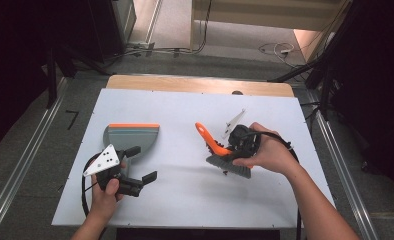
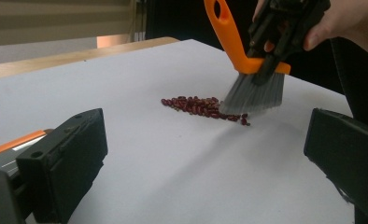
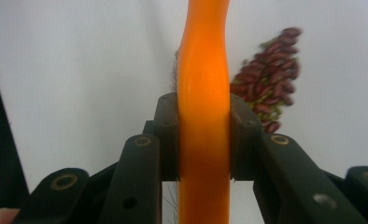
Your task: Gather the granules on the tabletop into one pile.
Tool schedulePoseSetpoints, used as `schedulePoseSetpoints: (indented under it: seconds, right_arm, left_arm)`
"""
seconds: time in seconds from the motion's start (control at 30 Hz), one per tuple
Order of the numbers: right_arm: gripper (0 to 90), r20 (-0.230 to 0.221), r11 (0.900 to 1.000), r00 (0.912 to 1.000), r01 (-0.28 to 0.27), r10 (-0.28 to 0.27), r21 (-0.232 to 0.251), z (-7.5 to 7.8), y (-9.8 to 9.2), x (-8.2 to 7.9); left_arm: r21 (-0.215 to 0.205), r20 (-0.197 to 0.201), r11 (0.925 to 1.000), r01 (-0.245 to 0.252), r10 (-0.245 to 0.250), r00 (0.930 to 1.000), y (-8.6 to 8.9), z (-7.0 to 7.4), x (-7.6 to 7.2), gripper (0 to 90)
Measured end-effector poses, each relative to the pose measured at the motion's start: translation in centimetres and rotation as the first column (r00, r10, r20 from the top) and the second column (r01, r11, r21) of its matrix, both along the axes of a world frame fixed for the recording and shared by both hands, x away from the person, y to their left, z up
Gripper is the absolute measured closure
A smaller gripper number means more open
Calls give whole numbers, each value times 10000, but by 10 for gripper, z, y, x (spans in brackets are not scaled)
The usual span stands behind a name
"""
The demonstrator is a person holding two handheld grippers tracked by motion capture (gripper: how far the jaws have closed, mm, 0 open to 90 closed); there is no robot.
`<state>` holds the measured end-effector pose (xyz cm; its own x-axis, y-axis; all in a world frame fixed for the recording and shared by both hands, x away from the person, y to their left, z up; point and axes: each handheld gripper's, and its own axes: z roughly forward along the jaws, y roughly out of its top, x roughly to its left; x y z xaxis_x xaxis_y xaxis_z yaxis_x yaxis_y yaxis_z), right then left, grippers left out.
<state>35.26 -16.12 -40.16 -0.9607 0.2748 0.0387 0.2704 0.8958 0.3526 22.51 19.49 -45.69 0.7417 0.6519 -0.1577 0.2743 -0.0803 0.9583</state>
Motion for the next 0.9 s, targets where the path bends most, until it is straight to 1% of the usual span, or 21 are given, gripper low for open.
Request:
schedulePoseSetpoints:
  seconds: [0.07, 0.1, 0.13, 0.23, 0.3, 0.33, 0.4, 0.43, 0.47, 0.5, 0.53, 0.57, 0.63, 0.7, 0.73, 0.8, 0.83, 0.87, 0.9]
  right_arm:
    - [683, -157, 9990, 9989, -437, 436, -43, -7, -1, -5]
    - [684, -317, 9989, 9985, -446, 441, -151, -9, -1, -9]
    - [684, -298, 9970, 9971, -711, 702, -296, -13, 0, -10]
    - [684, -388, 9939, 9962, -805, 777, -749, -23, 4, -11]
    - [685, -255, 9941, 9965, -809, 792, -719, -27, 6, -7]
    - [685, -304, 9949, 9969, -743, 724, -687, -27, 6, -3]
    - [682, -179, 9944, 9966, -814, 803, -674, -29, 6, 2]
    - [681, -84, 9933, 9953, -968, 965, -637, -29, 6, 4]
    - [680, 82, 9908, 9923, -1233, 1240, -559, -30, 6, 7]
    - [679, 343, 9882, 9885, -1459, 1475, -475, -31, 6, 10]
    - [678, 426, 9858, 9853, -1637, 1653, -380, -32, 6, 13]
    - [677, 454, 9854, 9850, -1647, 1667, -442, -32, 6, 14]
    - [677, 695, 9793, 9770, -1992, 2013, -367, -32, 7, 16]
    - [676, 659, 9814, 9796, -1877, 1900, -397, -32, 7, 18]
    - [676, 725, 9807, 9783, -1920, 1942, -364, -32, 8, 20]
    - [676, 760, 9813, 9785, -1901, 1919, -305, -32, 8, 24]
    - [675, 706, 9815, 9790, -1901, 1914, -245, -33, 8, 26]
    - [675, 751, 9824, 9795, -1863, 1870, -153, -33, 8, 28]
    - [675, 763, 9836, 9806, -1798, 1805, -162, -33, 8, 30]
  left_arm:
    - [-6, 2, 10000, 6, -6, 10000, 0, 0, 0, 3]
    - [0, -6, 10000, -3, 3, 10000, 0, 0, 0, 3]
    - [-21, 3, 10000, -11, 11, 10000, 0, 0, 0, 3]
    - [-15, -25, 10000, 4, -4, 10000, -1, 0, 0, 3]
    - [4, -17, 10000, 9, -9, 10000, -2, 0, 0, 3]
    - [27, -9, 10000, 19, -19, 10000, -2, 0, 0, 3]
    - [10, 3, 10000, 21, -21, 10000, -2, 0, 0, 3]
    - [14, -4, 10000, 19, -19, 10000, -1, 0, 0, 3]
    - [5, -1, 10000, 30, -30, 10000, -1, 0, 0, 3]
    - [7, 2, 10000, 30, -30, 10000, -1, 0, 0, 4]
    - [8, -3, 10000, 29, -29, 10000, -1, 0, 0, 3]
    - [7, -2, 10000, 32, -32, 10000, -1, 0, 0, 3]
    - [26, -9, 10000, 46, -46, 10000, -2, 0, 0, 3]
    - [52, -8, 10000, 62, -62, 10000, -2, 0, 0, 3]
    - [57, -10, 10000, 64, -64, 10000, -2, 0, 0, 4]
    - [56, -11, 10000, 66, -66, 10000, -2, 0, 0, 3]
    - [48, -15, 10000, 59, -58, 10000, -2, 0, 0, 3]
    - [50, -18, 10000, 52, -52, 10000, -2, 0, 0, 3]
    - [54, -16, 10000, 50, -50, 10000, -2, 0, 0, 3]
